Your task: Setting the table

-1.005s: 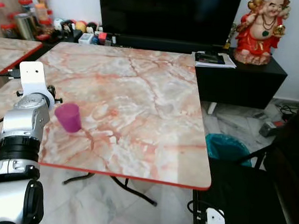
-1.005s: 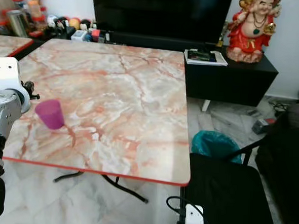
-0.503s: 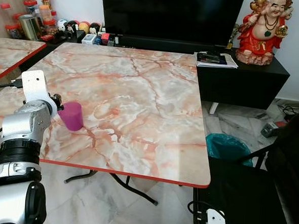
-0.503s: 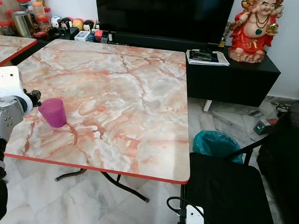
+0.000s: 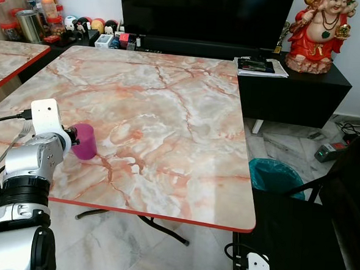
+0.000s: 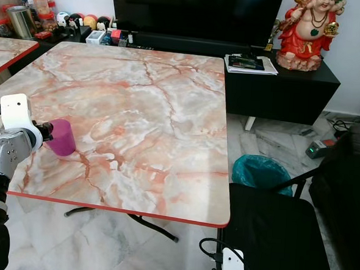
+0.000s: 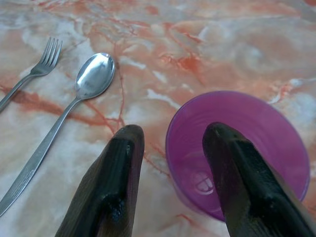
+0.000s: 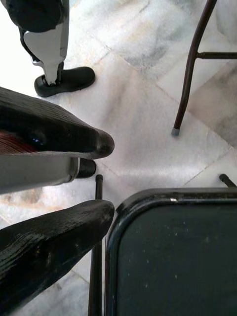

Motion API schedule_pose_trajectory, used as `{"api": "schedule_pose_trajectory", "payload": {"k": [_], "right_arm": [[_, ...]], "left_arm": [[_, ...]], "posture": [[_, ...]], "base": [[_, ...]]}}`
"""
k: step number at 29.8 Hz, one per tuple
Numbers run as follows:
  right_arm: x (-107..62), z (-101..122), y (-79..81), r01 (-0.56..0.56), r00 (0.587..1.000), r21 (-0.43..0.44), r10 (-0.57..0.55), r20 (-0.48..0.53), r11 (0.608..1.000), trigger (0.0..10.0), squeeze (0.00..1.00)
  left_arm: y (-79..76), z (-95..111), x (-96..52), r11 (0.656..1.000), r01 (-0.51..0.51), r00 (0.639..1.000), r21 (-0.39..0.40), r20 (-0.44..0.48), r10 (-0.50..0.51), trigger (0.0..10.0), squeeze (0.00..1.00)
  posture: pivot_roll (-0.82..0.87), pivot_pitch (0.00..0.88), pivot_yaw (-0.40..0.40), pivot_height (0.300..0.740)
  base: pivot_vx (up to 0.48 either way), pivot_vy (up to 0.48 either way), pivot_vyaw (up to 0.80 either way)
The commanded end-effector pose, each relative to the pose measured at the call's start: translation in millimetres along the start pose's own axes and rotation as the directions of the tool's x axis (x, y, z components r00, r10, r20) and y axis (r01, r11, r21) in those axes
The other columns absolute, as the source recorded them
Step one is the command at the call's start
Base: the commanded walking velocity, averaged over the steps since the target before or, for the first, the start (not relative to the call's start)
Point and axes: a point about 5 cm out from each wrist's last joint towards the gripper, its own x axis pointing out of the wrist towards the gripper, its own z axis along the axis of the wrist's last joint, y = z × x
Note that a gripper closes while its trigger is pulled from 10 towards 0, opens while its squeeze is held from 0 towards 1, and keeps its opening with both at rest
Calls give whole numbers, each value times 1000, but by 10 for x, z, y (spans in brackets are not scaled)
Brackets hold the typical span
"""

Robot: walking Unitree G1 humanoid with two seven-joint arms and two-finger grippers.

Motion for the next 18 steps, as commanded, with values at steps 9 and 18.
{"api": "schedule_pose_trajectory", "payload": {"k": [9,18], "right_arm": [[30,105,116,-6,1000,-5,6,12,1000,10000,0],[41,223,47,4,999,-8,-3,32,1000,10000,0]], "left_arm": [[-9,-66,-23,1000,1,1000,13,-26,-1,10000,0],[-37,-115,-9,1000,0,999,0,-34,0,10000,0]], "posture": [[42,0,6,728],[37,0,4,728]], "base": [[0,0,0],[0,0,0]]}}
